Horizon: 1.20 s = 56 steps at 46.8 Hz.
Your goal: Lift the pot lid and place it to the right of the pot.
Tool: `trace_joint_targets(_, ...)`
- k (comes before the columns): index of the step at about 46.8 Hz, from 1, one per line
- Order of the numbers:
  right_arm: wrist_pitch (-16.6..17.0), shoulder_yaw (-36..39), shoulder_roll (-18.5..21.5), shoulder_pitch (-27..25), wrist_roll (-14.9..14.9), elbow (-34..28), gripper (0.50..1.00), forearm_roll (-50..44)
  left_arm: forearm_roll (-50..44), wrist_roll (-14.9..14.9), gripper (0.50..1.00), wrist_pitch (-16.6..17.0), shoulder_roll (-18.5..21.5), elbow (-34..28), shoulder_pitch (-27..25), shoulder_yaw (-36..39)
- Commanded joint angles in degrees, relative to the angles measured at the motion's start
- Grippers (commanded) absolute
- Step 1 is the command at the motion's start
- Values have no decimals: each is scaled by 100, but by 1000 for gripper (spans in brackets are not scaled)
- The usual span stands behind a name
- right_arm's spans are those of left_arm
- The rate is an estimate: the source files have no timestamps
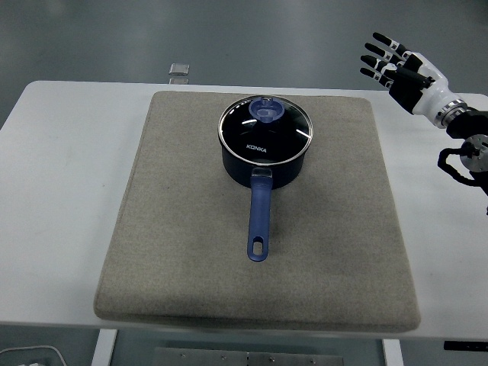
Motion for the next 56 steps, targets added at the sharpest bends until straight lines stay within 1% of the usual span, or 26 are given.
trace_joint_targets(1, 2, 0, 0, 6, 0, -1, 897, -5, -3, 0, 1000, 9, 0, 13, 9, 0)
trace_joint_targets(27, -16, -9, -18, 50, 44, 8, 897, -67, -3, 0, 1000, 44, 0, 48, 0, 0)
trace_joint_targets(36, 54, -18, -26, 50, 79, 42, 897, -93, -3, 0, 1000, 44, 0, 57, 0, 9)
trace_joint_targets(41, 107, -53, -44, 155, 79, 43, 897, -119, -3, 0, 1000, 44, 0, 57, 0, 9)
trace_joint_targets(46, 239, -53, -62, 199, 71, 43, 897, -268, -3, 0, 1000, 44, 0, 57, 0, 9)
trace_joint_targets(56, 274, -53, -79, 410, 71, 51, 897, -778, -3, 0, 1000, 44, 0, 57, 0, 9)
